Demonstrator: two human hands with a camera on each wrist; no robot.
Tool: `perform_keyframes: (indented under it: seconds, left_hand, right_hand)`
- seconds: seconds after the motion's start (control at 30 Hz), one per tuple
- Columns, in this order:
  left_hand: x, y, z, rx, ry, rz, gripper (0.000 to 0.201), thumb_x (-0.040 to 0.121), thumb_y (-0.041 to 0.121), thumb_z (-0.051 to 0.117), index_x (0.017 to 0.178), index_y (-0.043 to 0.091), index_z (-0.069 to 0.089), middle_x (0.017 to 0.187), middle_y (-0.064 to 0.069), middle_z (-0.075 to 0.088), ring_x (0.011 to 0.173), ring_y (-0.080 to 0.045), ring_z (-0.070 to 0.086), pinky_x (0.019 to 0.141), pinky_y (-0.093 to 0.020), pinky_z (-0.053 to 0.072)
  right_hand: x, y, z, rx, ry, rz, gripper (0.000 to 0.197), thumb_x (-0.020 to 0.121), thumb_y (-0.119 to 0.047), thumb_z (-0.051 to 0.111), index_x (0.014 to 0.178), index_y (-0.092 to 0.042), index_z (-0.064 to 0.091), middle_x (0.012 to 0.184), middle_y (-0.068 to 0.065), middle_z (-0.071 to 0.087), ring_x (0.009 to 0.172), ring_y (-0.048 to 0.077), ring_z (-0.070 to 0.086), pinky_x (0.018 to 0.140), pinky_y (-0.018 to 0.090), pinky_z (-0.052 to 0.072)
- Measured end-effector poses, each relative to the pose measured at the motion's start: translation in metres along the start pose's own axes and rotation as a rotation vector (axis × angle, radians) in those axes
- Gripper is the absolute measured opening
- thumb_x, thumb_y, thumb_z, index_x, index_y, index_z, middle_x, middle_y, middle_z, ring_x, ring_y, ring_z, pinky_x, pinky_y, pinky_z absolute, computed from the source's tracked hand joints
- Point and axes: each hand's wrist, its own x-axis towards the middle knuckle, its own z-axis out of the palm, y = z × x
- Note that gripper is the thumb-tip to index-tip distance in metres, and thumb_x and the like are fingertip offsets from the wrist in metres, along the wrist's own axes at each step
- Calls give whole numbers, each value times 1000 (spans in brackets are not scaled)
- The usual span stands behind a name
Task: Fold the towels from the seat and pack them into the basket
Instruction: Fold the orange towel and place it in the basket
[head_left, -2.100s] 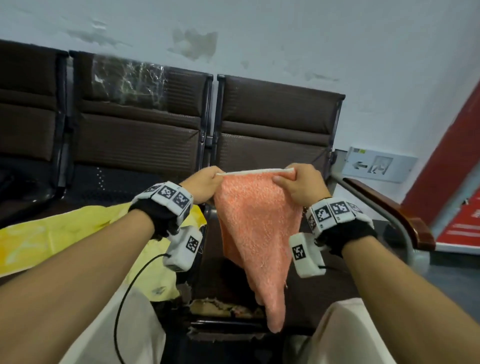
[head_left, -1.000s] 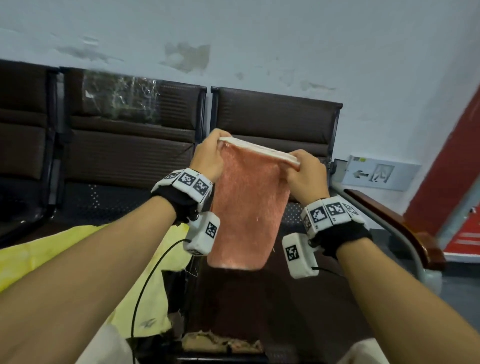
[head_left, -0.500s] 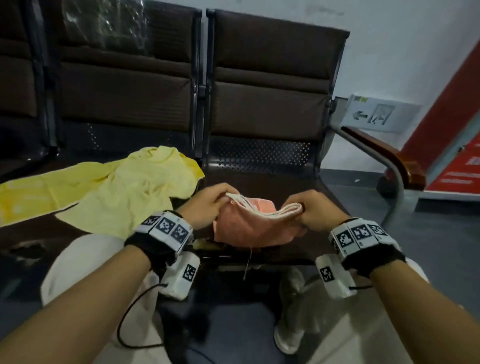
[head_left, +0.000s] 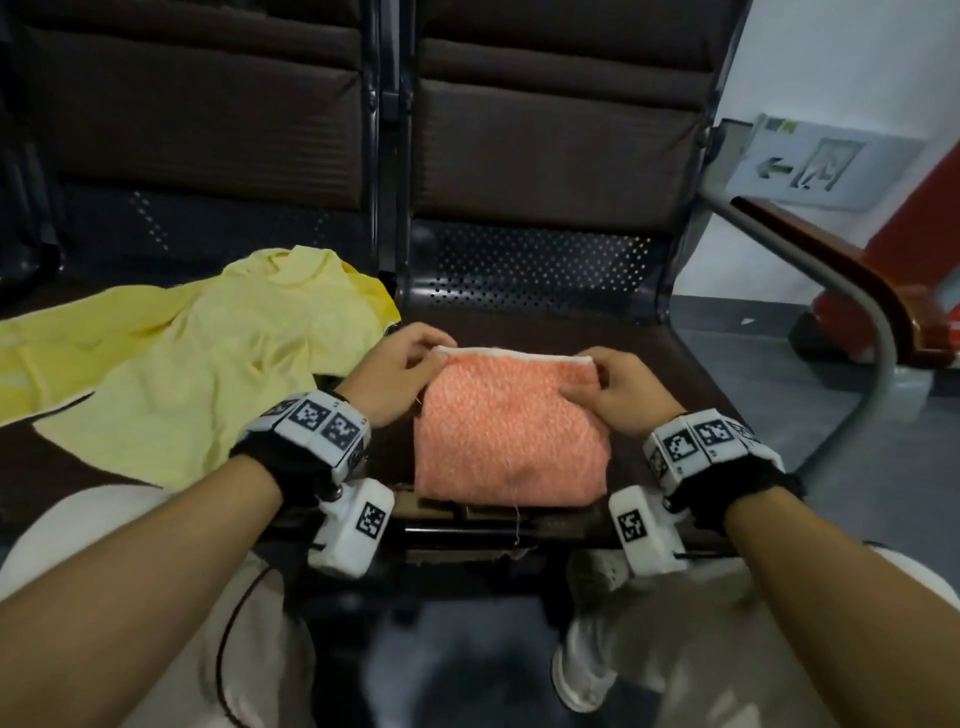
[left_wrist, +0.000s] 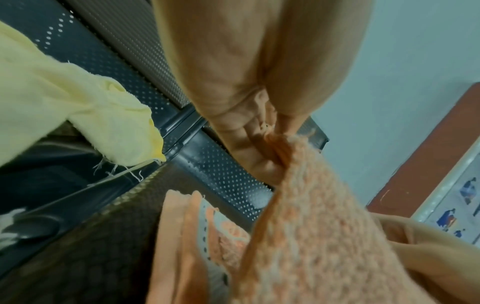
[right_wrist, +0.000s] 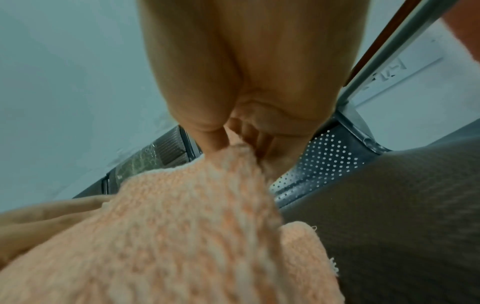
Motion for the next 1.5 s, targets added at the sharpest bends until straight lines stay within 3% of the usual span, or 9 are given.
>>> perform_keyframes:
  seconds: [0.1,0.37,0.53,0.67,0.8,0.9,1.03,1.27,1.5]
  left_hand:
    - [24,-13,7,36,21,-52,17,96,25,49,110,19,57,103,-4,64,92,-22,63,66,-28,52]
    - [50,-58,27,282,-95,-181,19,96,23,48,111,14,58,106,-8,65,96,-23,61,79,-29,45]
    - [47,-57,31,360,-51,-190,26,92,15,53,118,11,55,112,-10,62,105,-26,58,85,-30,43]
    - [32,-41,32,468,-48,-54,34,86,10,54,121,14,53,122,-5,43,115,-19,45,102,-32,37]
    - [6,-16,35,508,-287,144,18,91,29,55,107,22,62,103,5,52,101,-13,52,93,-30,43]
    - [-7,-11,42,661,-491,167,42,91,47,50,121,19,58,114,-1,55,110,-16,50,100,-36,40]
    - [-17,-14,44,855,-570,146,73,80,57,61,138,18,42,125,0,44,120,-16,40,104,-35,36]
    - [-6,4,32,876,-477,101,18,85,23,56,77,13,43,67,6,42,73,-20,45,62,-27,32]
    - [35,-11,18,701,-531,-111,21,95,19,48,113,9,50,86,7,45,79,-10,46,51,-9,33]
  right_hand:
    - [26,9,9,-54,1,37,21,82,-25,71,101,-25,62,91,-9,63,90,12,61,77,24,42]
    - [50,30,41,-325,-134,176,37,84,-26,68,118,-17,57,114,7,63,107,23,58,84,25,40]
    - [33,18,42,-400,-23,-16,30,80,-19,70,107,-18,55,107,0,43,108,20,44,95,36,43]
    - [13,-7,30,-504,-299,-243,13,85,-33,65,88,-20,61,88,-8,52,82,10,50,82,30,46]
    - [-6,-12,33,-618,-573,-235,57,77,-53,69,118,-17,52,109,-1,52,95,14,49,87,29,43]
    - [-14,-9,44,-724,-616,-227,81,69,-46,78,132,-17,37,127,1,43,114,19,44,98,38,42]
    - [-11,-11,47,-764,-506,-334,58,78,-24,71,130,-16,46,125,6,53,115,24,51,95,33,43]
    - [4,-16,26,-685,-462,-319,25,87,-26,59,104,-8,59,89,4,59,84,25,55,71,27,37]
    - [40,-5,31,-362,-405,-74,24,84,-34,62,101,-17,65,96,-2,61,86,14,57,74,27,45]
